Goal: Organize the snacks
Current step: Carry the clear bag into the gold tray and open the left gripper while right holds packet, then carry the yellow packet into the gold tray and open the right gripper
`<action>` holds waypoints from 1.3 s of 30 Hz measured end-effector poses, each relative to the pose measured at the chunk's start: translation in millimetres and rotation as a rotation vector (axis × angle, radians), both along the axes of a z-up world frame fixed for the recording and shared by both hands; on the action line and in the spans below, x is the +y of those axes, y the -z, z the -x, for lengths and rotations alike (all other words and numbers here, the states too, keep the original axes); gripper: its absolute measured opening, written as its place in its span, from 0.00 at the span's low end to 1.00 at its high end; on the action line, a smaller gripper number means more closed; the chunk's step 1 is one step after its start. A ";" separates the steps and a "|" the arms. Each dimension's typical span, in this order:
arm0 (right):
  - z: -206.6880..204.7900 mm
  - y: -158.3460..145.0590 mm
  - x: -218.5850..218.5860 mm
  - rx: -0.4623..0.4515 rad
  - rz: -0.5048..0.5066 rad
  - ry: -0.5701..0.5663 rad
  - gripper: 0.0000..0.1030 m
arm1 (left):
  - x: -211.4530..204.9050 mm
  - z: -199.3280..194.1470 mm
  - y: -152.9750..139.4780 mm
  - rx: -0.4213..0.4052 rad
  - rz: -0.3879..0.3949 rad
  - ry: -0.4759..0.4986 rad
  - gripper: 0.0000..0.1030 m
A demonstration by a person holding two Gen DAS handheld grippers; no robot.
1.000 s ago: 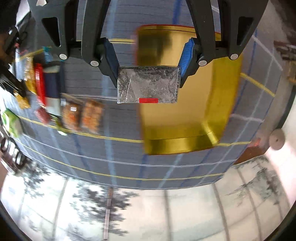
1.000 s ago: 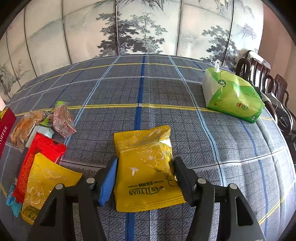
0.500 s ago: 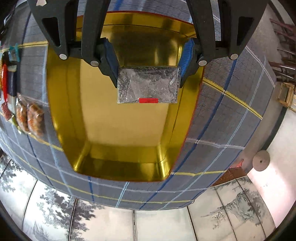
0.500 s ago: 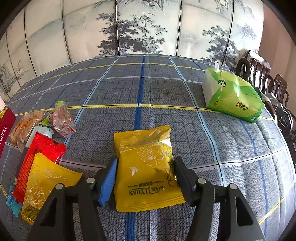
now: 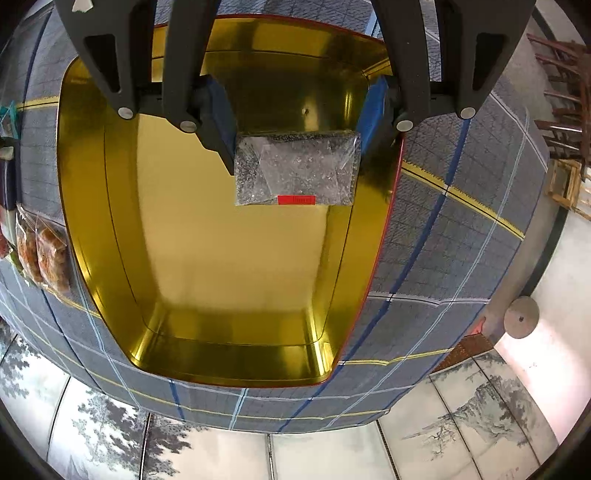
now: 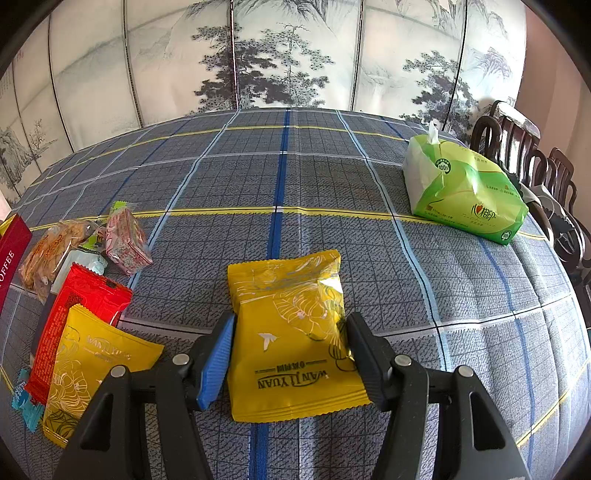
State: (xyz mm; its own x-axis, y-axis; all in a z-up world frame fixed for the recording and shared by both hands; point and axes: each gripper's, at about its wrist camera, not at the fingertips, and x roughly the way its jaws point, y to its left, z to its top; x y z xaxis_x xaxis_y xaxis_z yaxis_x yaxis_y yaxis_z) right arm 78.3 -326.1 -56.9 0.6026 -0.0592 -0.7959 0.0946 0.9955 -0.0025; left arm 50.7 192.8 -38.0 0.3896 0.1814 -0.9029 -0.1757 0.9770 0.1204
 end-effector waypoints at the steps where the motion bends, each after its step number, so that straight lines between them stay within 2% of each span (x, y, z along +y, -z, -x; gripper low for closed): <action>1: 0.1 0.0 -0.1 0.000 0.000 0.000 0.60 | -0.1 -0.4 -0.2 -0.001 0.003 0.001 0.55; 9: -0.1 0.1 0.0 0.000 0.001 0.000 0.60 | -0.5 2.7 -6.2 -0.017 -0.003 0.008 0.57; 13: -0.1 0.1 -0.1 0.000 0.000 0.000 0.60 | -6.3 4.9 -13.4 -0.041 -0.014 0.022 0.64; 20: 0.3 -0.2 0.3 0.001 0.001 -0.001 0.60 | -13.7 11.9 -23.2 -0.075 -0.025 0.031 0.67; 31: -1.7 -4.4 2.5 0.018 0.019 0.023 0.59 | -13.8 27.5 -38.9 -0.135 -0.042 -0.010 0.81; 39: 4.6 -39.4 13.2 -0.047 0.012 0.068 0.59 | -6.2 33.3 -47.7 -0.175 -0.027 -0.030 0.86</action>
State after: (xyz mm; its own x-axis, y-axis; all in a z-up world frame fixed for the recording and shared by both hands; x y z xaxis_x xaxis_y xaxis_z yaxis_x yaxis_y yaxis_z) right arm 73.7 -312.8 -17.5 0.6334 -0.1112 -0.7658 0.1628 0.9866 -0.0087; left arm 17.4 186.6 9.7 0.5347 0.2183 -0.8163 -0.2252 0.9679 0.1113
